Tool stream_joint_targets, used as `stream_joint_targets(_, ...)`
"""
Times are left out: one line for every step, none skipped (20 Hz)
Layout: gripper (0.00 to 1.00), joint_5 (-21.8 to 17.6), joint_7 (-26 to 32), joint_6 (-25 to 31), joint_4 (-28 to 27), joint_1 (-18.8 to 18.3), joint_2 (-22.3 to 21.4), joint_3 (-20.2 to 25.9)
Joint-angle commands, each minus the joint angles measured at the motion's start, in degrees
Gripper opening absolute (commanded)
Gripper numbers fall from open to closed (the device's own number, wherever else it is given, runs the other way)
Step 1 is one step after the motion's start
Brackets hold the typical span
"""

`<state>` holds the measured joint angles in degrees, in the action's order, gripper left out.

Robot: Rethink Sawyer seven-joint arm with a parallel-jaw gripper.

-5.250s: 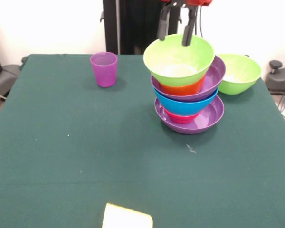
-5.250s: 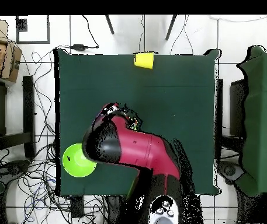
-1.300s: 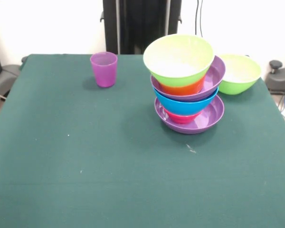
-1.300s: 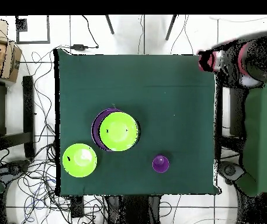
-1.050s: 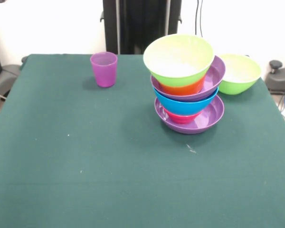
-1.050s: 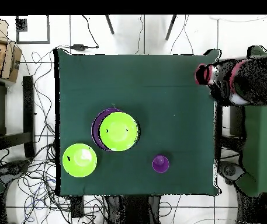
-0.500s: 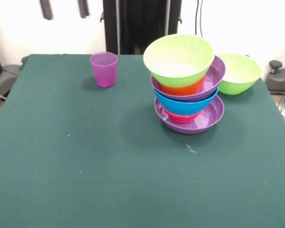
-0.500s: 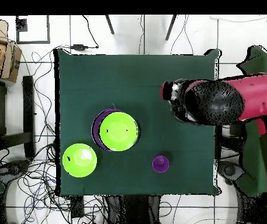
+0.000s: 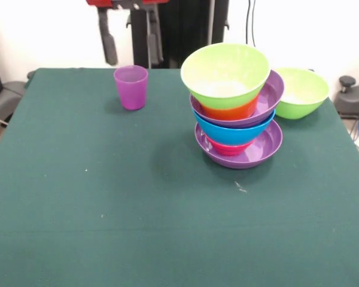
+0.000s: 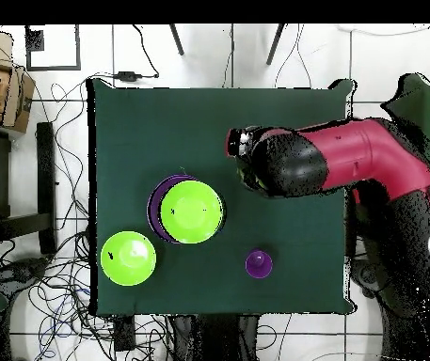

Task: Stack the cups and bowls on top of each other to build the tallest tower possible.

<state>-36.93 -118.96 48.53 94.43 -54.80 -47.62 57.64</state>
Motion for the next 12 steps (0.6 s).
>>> stream_joint_targets(1.0,-2.8,-12.7,-8.0,7.7,3.9,2.8,-12.5)
stream_joint_targets(1.0,-2.5,-12.7,-9.0,8.2,4.3,2.9,-13.4)
stream_joint_targets(1.0,-2.3,-12.7,-9.9,8.4,4.5,3.1,-14.0)
stream_joint_targets(1.0,-2.2,-12.7,-10.8,8.8,4.8,3.4,-14.7)
stream_joint_targets(1.0,-2.0,-12.5,-11.5,8.9,5.1,3.5,-15.4)
stream_joint_targets(1.0,-1.8,-12.4,-12.0,9.1,5.3,3.7,-15.9)
stream_joint_targets(1.0,-1.5,-12.3,-12.4,9.3,5.5,3.8,-16.3)
stream_joint_targets(1.0,-1.2,-12.4,-13.0,9.7,5.8,3.4,-16.9)
stream_joint_targets(1.0,-0.8,-12.4,-13.1,10.0,6.0,3.1,-17.3)
stream_joint_targets(1.0,-0.2,-12.3,-13.2,10.7,6.1,2.4,-17.6)
stream_joint_targets(1.0,0.5,-12.0,-13.2,11.1,6.1,1.9,-17.9)
stream_joint_targets(1.0,1.6,-11.8,-12.9,12.1,6.0,0.9,-17.9)
